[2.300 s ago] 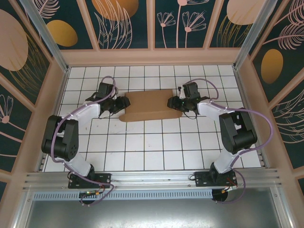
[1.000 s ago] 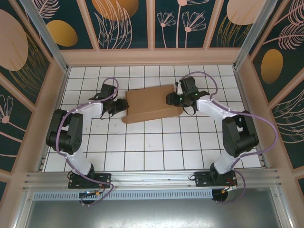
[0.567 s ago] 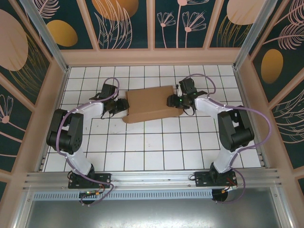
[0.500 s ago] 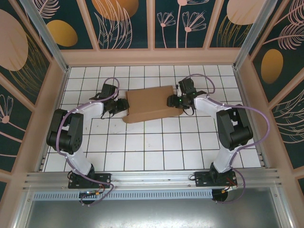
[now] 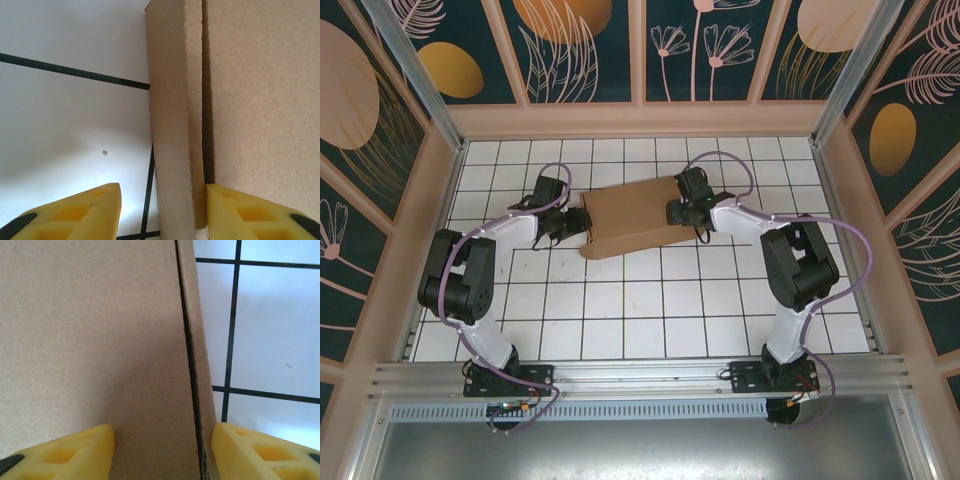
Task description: Fold the paper box
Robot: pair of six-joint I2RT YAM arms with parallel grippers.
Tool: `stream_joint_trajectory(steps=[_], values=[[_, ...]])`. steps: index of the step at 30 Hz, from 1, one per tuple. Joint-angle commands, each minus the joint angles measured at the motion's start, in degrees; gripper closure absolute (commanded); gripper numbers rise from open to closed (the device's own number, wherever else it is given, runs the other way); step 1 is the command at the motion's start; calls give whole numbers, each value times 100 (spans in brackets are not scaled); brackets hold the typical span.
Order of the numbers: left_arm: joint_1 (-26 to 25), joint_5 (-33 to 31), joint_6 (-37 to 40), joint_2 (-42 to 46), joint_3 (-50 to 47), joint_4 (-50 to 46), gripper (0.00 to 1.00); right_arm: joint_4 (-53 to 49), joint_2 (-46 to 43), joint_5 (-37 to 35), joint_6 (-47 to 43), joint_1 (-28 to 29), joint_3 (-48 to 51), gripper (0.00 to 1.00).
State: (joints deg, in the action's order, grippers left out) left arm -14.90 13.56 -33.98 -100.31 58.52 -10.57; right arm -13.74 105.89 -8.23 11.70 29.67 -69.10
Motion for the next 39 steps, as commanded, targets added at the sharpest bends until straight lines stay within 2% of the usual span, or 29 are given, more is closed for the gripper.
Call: stream_joint_trajectory(steps=[1,5,8,11,14,16,18,20,23,24,25,26,27,29,31,33,34,37,39], values=[[13,-180,168,24,30,-368,53,-1266,442,-664,-183,135,103,38],[20,-223,182,63,-6,-368,52,-1758,901,-1522,-306,415,-210,31],[15,-196,189,51,-25,-367,52,-1944,1233,-1687,-315,535,-344,29],[12,-297,194,137,0,-402,53,-1766,1097,-1315,-309,592,-312,28],[16,-544,163,629,-76,-207,51,-1240,360,-646,-332,519,-148,28],[15,-720,99,967,-89,-40,46,-853,-222,-80,-305,421,-101,28],[17,-1200,-56,1332,-73,76,43,-466,-734,203,-279,383,-64,28],[20,-1570,-183,1846,-322,549,41,-22,-1185,347,-194,337,67,26],[14,-1907,-307,2450,-760,1175,44,483,-1623,1088,128,70,191,26],[15,-2004,-351,2542,-802,1227,39,636,-1710,1388,273,-109,249,26],[21,-2017,-334,2560,-807,1225,27,770,-1760,1700,369,-248,312,26],[22,-1957,-218,2549,-815,1275,16,968,-1809,2049,480,-408,417,25],[21,-1865,-99,2523,-803,1294,10,1142,-1828,2262,605,-553,534,25],[21,-1589,-27,2471,-847,1406,2,1297,-1775,2466,784,-798,653,22],[21,-1247,-51,2361,-933,1484,2,1383,-1641,2905,794,-1024,724,15],[19,-875,-109,2186,-991,1490,2,1692,-1518,3158,913,-1189,920,1],[20,-719,-101,2121,-1039,1515,2,1906,-1453,3266,1050,-1290,1051,1],[20,-398,-138,1886,-1219,1720,2,2709,-955,4286,1615,-1758,1367,1],[19,-158,-136,1567,-1121,1609,1,2783,-641,4470,1473,-1766,1316,3]])
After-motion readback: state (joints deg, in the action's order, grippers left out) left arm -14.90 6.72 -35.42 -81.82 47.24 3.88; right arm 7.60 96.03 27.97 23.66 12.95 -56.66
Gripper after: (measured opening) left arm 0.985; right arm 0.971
